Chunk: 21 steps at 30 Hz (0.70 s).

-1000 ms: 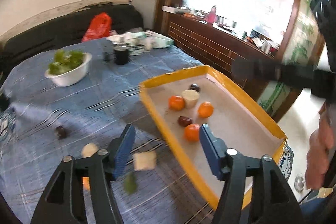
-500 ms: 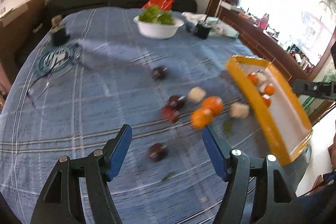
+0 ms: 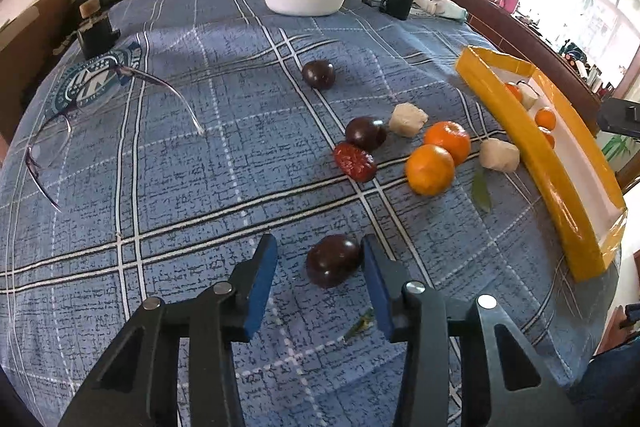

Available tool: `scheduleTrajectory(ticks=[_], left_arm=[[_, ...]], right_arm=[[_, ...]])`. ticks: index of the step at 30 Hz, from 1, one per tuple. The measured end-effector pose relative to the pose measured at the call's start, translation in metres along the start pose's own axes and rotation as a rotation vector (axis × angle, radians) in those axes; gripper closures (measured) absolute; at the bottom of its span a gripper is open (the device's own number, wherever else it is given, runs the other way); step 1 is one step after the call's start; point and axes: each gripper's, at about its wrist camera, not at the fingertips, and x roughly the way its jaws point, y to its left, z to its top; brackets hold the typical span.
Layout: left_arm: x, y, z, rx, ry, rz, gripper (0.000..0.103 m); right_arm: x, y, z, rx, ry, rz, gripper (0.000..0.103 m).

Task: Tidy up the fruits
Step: 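Grasp a dark plum with the left tool while the right tool grasps a white yam chunk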

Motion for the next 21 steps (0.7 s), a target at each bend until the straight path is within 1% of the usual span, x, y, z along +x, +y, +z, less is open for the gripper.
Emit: scheduleTrajectory(ticks=[2, 4, 6, 7, 9, 12, 14, 16, 18, 20, 21], left_arm=[[0.001, -0.002, -0.001, 0.008, -0.012, 0.01, 0.062], [0.002, -0.009, -0.003, 0.031, -0.023, 0.04, 0.062], [0.003, -0.015, -0.006, 0.051, -0.041, 0.073, 0.062], [0.003, -0.019, -0.007, 0.064, -0.04, 0.09, 0.063], [0.004, -0.022, -0.007, 0.081, -0.038, 0.113, 0.063], [0.004, -0.02, -0.007, 0.078, -0.038, 0.111, 0.063], [0.004, -0.02, -0.007, 0.082, -0.038, 0.116, 0.063], [0.004, -0.02, -0.007, 0.081, -0.038, 0.115, 0.063], [0.004, -0.02, -0.007, 0.082, -0.038, 0.116, 0.063], [0.004, -0.02, -0.007, 0.083, -0.038, 0.118, 0.063], [0.004, -0.02, -0.007, 0.083, -0.038, 0.119, 0.063]], right_arm=[[0.006, 0.0, 0.002, 0.011, 0.011, -0.007, 0.069], [0.015, -0.001, 0.005, 0.033, 0.03, 0.0, 0.069], [0.024, -0.002, 0.008, 0.051, 0.049, -0.011, 0.069], [0.034, -0.005, 0.011, 0.074, 0.078, -0.022, 0.069], [0.047, -0.011, 0.013, 0.118, 0.115, -0.015, 0.069], [0.062, -0.014, 0.017, 0.149, 0.149, -0.024, 0.069], [0.071, -0.016, 0.021, 0.165, 0.164, -0.066, 0.069], [0.077, -0.017, 0.024, 0.181, 0.178, -0.068, 0.068], [0.084, -0.017, 0.026, 0.184, 0.194, -0.111, 0.068], [0.09, -0.015, 0.027, 0.181, 0.205, -0.115, 0.067], [0.092, -0.014, 0.027, 0.177, 0.212, -0.135, 0.066]])
